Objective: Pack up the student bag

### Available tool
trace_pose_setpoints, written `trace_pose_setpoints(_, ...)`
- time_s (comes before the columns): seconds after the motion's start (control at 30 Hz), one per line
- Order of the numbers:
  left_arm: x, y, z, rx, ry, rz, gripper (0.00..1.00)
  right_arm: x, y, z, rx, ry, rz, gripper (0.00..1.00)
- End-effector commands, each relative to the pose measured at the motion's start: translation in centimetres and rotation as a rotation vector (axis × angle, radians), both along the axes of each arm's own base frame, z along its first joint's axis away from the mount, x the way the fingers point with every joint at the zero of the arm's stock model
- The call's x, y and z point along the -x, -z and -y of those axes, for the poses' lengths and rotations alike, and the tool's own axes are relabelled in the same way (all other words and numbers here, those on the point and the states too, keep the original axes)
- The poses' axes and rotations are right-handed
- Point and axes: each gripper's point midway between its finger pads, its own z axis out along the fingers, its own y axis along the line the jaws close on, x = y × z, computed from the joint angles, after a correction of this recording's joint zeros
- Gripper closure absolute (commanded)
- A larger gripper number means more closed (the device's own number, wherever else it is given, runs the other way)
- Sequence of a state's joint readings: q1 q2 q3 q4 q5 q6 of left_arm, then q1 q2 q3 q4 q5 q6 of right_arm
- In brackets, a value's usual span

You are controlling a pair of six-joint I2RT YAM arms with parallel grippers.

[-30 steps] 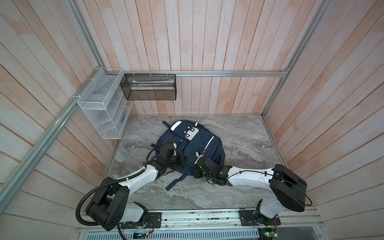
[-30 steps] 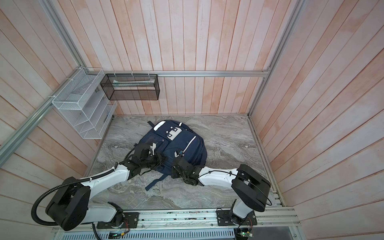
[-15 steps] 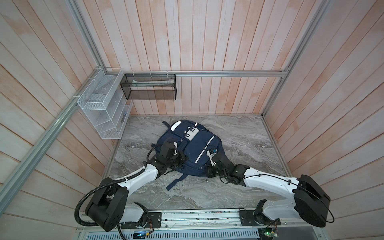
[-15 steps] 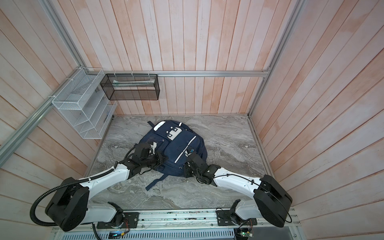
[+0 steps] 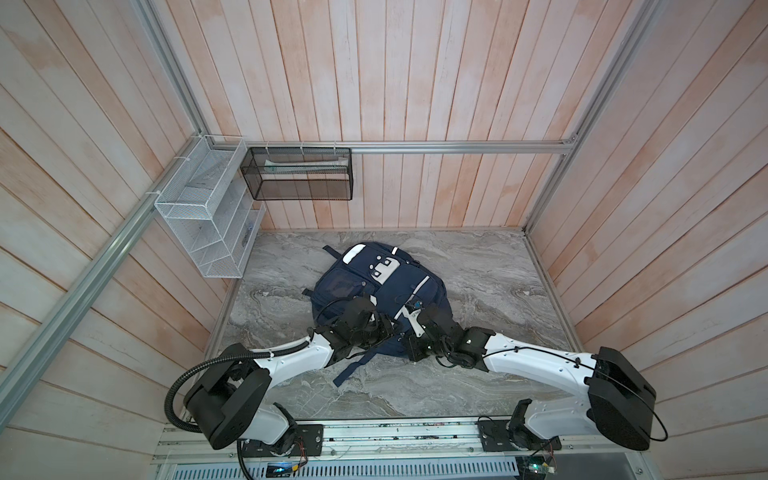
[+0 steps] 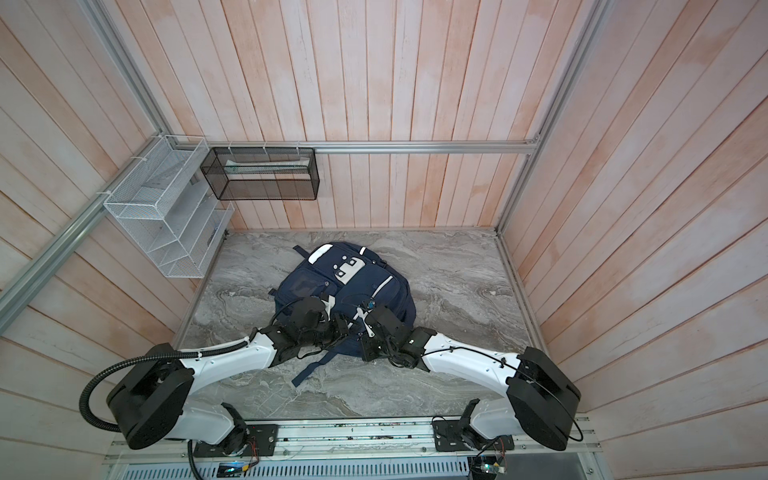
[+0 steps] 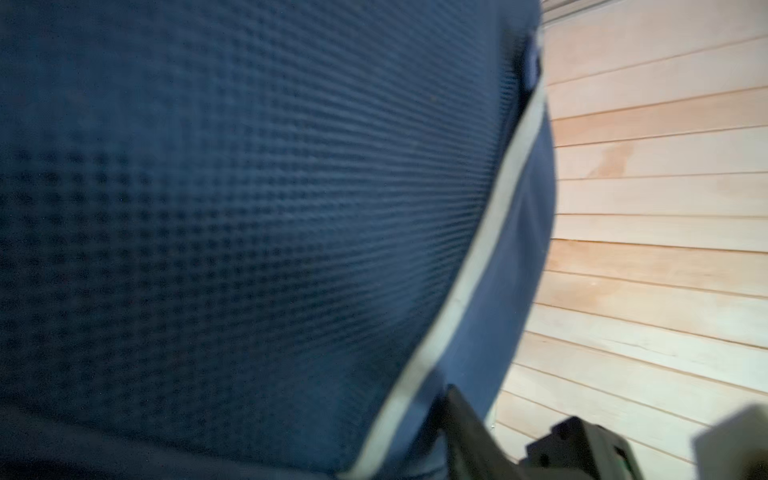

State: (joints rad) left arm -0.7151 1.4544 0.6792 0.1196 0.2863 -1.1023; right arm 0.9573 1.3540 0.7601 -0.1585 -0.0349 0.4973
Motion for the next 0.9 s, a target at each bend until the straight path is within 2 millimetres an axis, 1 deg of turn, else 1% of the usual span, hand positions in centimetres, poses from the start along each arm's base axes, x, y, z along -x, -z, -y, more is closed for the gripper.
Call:
trace_pose_setpoints(0.0, -2.6, -1.7, 0.2, 0.009, -0.017, 0.08, 0.9, 0.2, -1.1, -0.4, -0.018, -0.024, 0.01, 1.0)
trace_pose_setpoints(0.03, -2.4, -1.7, 0.1, 0.007, -0.003, 0.078, 1.0, -0.3, -0.7, 0.7, 0.006, 0.008, 0.012, 1.0)
trace_pose_setpoints(0.07, -2.2, -1.9, 0.0, 0.015, 0.007, 0.078, 1.0, -1.0, -0.4, 1.8, 0.028, 0.039, 0.013, 1.0)
trace_pose_setpoints(0.17, -0.7, -2.0, -0.7, 0.025, 0.031, 0.059, 1.0, -3.7, 0.5, 6.1, 0.093, 0.134, 0.015, 1.0)
trace_pose_setpoints(0.27, 1.1, -1.7, -1.6, 0.02, 0.06, 0.036, 1.0, -6.7, 0.1, 9.7, 0.136, 0.225, 0.052, 1.0)
trace_pose_setpoints(0.33, 1.8, -1.4, -2.0, 0.047, 0.076, 0.028, 1.0, -8.6, -0.4, 11.3, 0.112, 0.264, 0.066, 1.0)
trace_pose_setpoints(0.43, 2.4, -0.6, -2.7, 0.06, 0.097, -0.002, 1.0, -11.2, -1.2, 13.0, 0.064, 0.307, 0.073, 1.0)
trace_pose_setpoints(0.53, 2.1, -0.8, -3.9, 0.025, 0.081, 0.026, 1.0, -13.0, -1.1, 14.8, 0.122, 0.337, 0.082, 1.0)
trace_pose_setpoints(0.57, 1.8, -1.0, -4.4, 0.018, 0.076, 0.037, 1.0, -13.2, -1.0, 15.0, 0.122, 0.343, 0.073, 1.0)
trace_pose_setpoints(0.6, 1.0, -1.4, -5.2, 0.021, 0.065, 0.055, 1.0, -12.9, -0.7, 14.6, 0.109, 0.323, 0.058, 1.0)
trace_pose_setpoints(0.67, -0.6, -2.2, -6.6, 0.023, 0.043, 0.088, 1.0, -11.7, 0.0, 13.4, 0.065, 0.286, 0.003, 1.0)
trace_pose_setpoints(0.8, -5.3, -3.4, -10.4, -0.045, -0.029, 0.132, 1.0, -7.1, 1.5, 11.4, 0.108, 0.242, -0.039, 1.0)
trace_pose_setpoints(0.87, -7.0, -3.7, -11.6, -0.059, -0.061, 0.145, 1.0, -4.6, 1.8, 10.0, 0.097, 0.21, -0.071, 1.0)
